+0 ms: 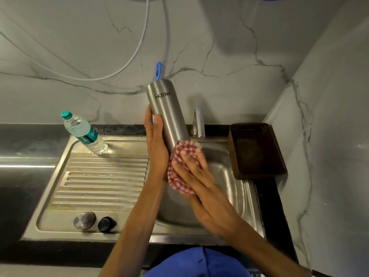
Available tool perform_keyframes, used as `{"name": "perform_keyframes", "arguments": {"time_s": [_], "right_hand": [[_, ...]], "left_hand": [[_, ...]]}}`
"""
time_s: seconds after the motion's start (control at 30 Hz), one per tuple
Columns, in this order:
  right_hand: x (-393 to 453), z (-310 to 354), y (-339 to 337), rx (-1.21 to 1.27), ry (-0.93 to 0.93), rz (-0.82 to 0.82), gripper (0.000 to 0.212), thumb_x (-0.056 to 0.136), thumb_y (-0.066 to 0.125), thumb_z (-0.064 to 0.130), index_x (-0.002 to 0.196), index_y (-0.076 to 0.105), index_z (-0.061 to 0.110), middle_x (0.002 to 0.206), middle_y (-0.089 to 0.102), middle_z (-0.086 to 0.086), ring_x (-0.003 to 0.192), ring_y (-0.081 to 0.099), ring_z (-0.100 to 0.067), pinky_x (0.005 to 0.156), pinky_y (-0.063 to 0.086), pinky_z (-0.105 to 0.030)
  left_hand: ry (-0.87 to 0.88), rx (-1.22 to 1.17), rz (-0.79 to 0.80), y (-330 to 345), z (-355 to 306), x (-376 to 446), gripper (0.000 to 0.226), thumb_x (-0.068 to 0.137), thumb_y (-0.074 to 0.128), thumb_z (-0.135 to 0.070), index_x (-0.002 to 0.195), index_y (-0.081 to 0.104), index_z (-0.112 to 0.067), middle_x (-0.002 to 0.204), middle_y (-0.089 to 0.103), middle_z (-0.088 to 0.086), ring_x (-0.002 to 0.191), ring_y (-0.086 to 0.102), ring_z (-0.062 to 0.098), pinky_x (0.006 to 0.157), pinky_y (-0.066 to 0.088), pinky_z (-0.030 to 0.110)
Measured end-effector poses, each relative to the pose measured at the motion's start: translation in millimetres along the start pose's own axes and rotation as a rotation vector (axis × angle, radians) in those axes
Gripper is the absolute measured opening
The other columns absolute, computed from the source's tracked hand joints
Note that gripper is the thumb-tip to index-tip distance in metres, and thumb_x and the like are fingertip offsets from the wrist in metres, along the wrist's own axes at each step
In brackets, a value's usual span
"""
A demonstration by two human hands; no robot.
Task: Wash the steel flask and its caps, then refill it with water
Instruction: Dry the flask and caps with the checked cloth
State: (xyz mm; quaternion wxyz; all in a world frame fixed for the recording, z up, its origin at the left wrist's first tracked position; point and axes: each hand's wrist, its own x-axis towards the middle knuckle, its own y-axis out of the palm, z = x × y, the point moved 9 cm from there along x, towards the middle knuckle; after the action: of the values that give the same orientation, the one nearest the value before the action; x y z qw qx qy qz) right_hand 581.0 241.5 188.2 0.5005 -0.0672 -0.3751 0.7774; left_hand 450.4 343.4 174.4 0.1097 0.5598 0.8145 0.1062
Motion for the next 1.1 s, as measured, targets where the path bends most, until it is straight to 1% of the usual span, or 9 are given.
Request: {"name": "perform_keyframes", "arguments": {"time_s": [0.13, 0.3, 0.47, 0.63, 0.77, 0.83, 0.93, 1.0, 1.1], "right_hand": [[41.3, -19.4, -32.1, 0.126, 0.164, -0.134, 0.055, 0.113, 0.033, 0.028, 0.165, 0.013, 0.028, 0.172, -0.002, 0.016, 0.158, -0.002, -0.006, 0.128, 0.008, -0.032], [74.9, -61.4, -57.2, 0.480, 0.372, -0.222, 0.054, 0.111, 0.043, 0.039, 0.162, 0.025, 0.038, 0.167, 0.020, 0.025, 0.152, 0.020, 0.006, 0.129, 0.020, -0.040], [55.8, -59.8, -47.4, 0.488, 0.301, -0.287, 0.056, 0.112, 0.041, 0.021, 0.164, 0.022, 0.031, 0.171, 0.017, 0.015, 0.155, 0.021, -0.002, 0.128, 0.024, -0.039], [22.8, -73.4, -23.9, 0.750, 0.552, -0.337, 0.043, 0.108, 0.047, 0.033, 0.151, 0.048, 0.036, 0.131, 0.069, 0.011, 0.118, 0.069, -0.015, 0.104, 0.055, -0.046], [-5.4, -55.9, -9.3, 0.772, 0.502, -0.266, 0.045, 0.101, 0.053, 0.041, 0.146, 0.052, 0.039, 0.130, 0.069, 0.010, 0.118, 0.069, -0.018, 0.098, 0.057, -0.048], [-7.2, -39.2, -13.8, 0.669, 0.394, -0.270, 0.040, 0.105, 0.050, 0.034, 0.142, 0.050, 0.049, 0.134, 0.066, 0.012, 0.122, 0.066, -0.014, 0.097, 0.058, -0.038], [2.0, -33.8, -16.8, 0.616, 0.360, -0.257, 0.046, 0.108, 0.048, 0.028, 0.152, 0.044, 0.038, 0.141, 0.061, 0.008, 0.126, 0.063, -0.010, 0.097, 0.057, -0.028], [11.2, -46.4, -13.1, 0.808, 0.514, -0.184, 0.043, 0.106, 0.049, 0.029, 0.149, 0.051, 0.029, 0.135, 0.067, 0.001, 0.120, 0.068, -0.017, 0.096, 0.058, -0.033], [6.0, -78.8, -10.1, 1.170, 0.806, -0.151, 0.039, 0.103, 0.052, 0.034, 0.136, 0.064, 0.017, 0.129, 0.071, -0.009, 0.121, 0.068, -0.028, 0.103, 0.054, -0.042]], "left_hand": [[-0.244, -0.206, 0.203, 27.7, 35.9, -37.7, 0.060, 0.110, 0.045, -0.048, 0.154, 0.045, -0.008, 0.139, 0.062, 0.026, 0.126, 0.062, 0.043, 0.109, 0.049, 0.056], [-0.424, -0.087, 0.236, 32.6, 55.7, -67.2, 0.054, 0.092, 0.058, -0.054, 0.122, 0.067, -0.010, 0.095, 0.078, 0.011, 0.083, 0.075, 0.023, 0.070, 0.063, 0.034], [-0.411, 0.072, 0.297, 32.4, 45.4, -49.0, 0.065, 0.083, 0.076, -0.059, 0.132, 0.065, -0.017, 0.108, 0.079, 0.013, 0.096, 0.077, 0.029, 0.083, 0.063, 0.042], [-0.319, 0.108, 0.103, 24.3, 40.7, -38.3, 0.058, 0.079, 0.081, -0.051, 0.121, 0.069, -0.013, 0.104, 0.079, 0.013, 0.094, 0.078, 0.033, 0.086, 0.064, 0.048], [-0.226, -0.079, 0.014, 6.5, 24.6, -16.1, 0.065, 0.090, 0.069, -0.056, 0.134, 0.061, -0.009, 0.104, 0.074, 0.015, 0.084, 0.072, 0.030, 0.075, 0.062, 0.043], [-0.194, -0.259, 0.032, 4.9, 18.0, -15.2, 0.070, 0.089, 0.062, -0.057, 0.136, 0.060, -0.005, 0.104, 0.072, 0.015, 0.085, 0.069, 0.026, 0.073, 0.058, 0.037], [-0.172, -0.315, 0.055, 6.4, 15.1, -24.2, 0.088, 0.076, 0.080, -0.065, 0.138, 0.056, -0.006, 0.098, 0.070, 0.009, 0.080, 0.068, 0.021, 0.069, 0.057, 0.034], [-0.168, -0.237, 0.035, 4.2, 15.6, -26.5, 0.113, 0.064, 0.088, -0.072, 0.148, 0.048, -0.009, 0.104, 0.066, 0.011, 0.083, 0.067, 0.023, 0.072, 0.058, 0.038], [-0.179, -0.212, -0.002, -7.0, 19.3, -25.4, 0.114, 0.061, 0.091, -0.069, 0.151, 0.049, -0.015, 0.113, 0.067, 0.013, 0.091, 0.069, 0.025, 0.078, 0.060, 0.041]]}}
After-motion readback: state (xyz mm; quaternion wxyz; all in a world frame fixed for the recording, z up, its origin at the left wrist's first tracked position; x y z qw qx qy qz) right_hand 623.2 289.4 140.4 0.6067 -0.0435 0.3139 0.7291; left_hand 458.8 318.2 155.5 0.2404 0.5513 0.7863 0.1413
